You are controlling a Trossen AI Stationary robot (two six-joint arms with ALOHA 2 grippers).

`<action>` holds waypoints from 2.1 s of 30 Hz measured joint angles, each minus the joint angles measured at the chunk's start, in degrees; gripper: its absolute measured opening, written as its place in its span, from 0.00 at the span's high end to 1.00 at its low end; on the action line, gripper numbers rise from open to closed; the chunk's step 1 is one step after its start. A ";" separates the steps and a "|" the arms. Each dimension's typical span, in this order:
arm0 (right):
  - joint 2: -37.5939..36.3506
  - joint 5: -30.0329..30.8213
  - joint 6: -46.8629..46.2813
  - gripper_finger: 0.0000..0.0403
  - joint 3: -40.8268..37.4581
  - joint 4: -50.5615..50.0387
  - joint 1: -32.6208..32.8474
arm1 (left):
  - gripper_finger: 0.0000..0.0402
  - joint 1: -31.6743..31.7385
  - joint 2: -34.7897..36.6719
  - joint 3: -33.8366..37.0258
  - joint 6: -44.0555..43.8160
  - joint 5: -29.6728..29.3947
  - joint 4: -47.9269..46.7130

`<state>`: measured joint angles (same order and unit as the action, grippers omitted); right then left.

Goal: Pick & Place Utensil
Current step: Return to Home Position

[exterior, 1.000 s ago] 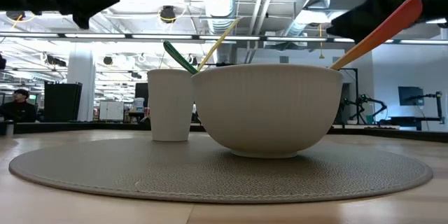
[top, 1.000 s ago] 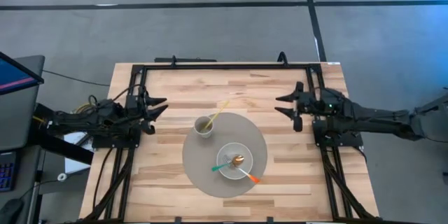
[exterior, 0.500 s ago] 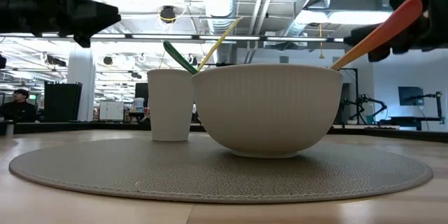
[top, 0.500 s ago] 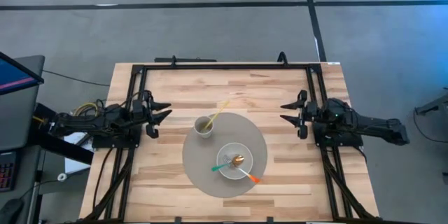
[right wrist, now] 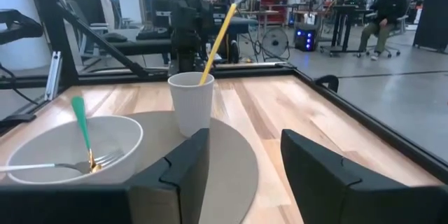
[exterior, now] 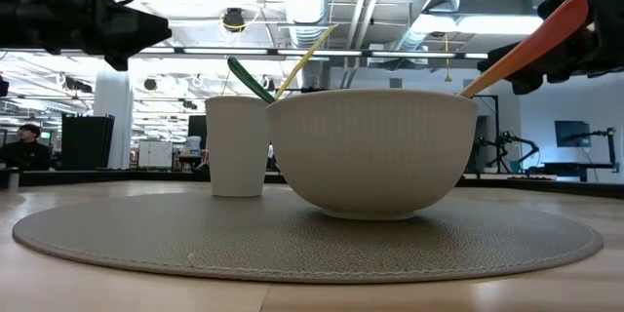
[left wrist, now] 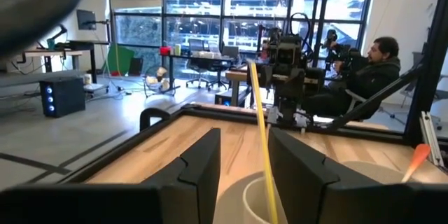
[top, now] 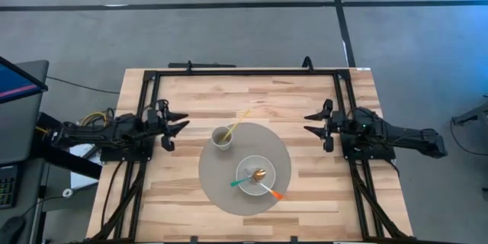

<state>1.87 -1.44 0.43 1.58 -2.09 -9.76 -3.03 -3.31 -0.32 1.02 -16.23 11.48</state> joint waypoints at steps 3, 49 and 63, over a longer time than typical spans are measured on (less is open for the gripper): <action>-0.02 0.00 -0.02 0.57 0.02 -0.07 0.00 | 0.70 0.00 -0.88 0.00 0.00 0.00 -0.03; -0.02 0.00 -0.02 0.57 0.04 -0.30 -0.02 | 0.70 0.00 -6.23 -0.02 0.02 0.00 0.17; -0.02 -0.01 -0.01 0.57 0.04 -0.32 -0.02 | 0.70 0.00 -6.23 -0.02 0.02 0.00 0.18</action>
<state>1.85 -1.45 0.42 1.63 -2.42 -9.78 -3.02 -9.54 -0.34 1.03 -16.23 11.66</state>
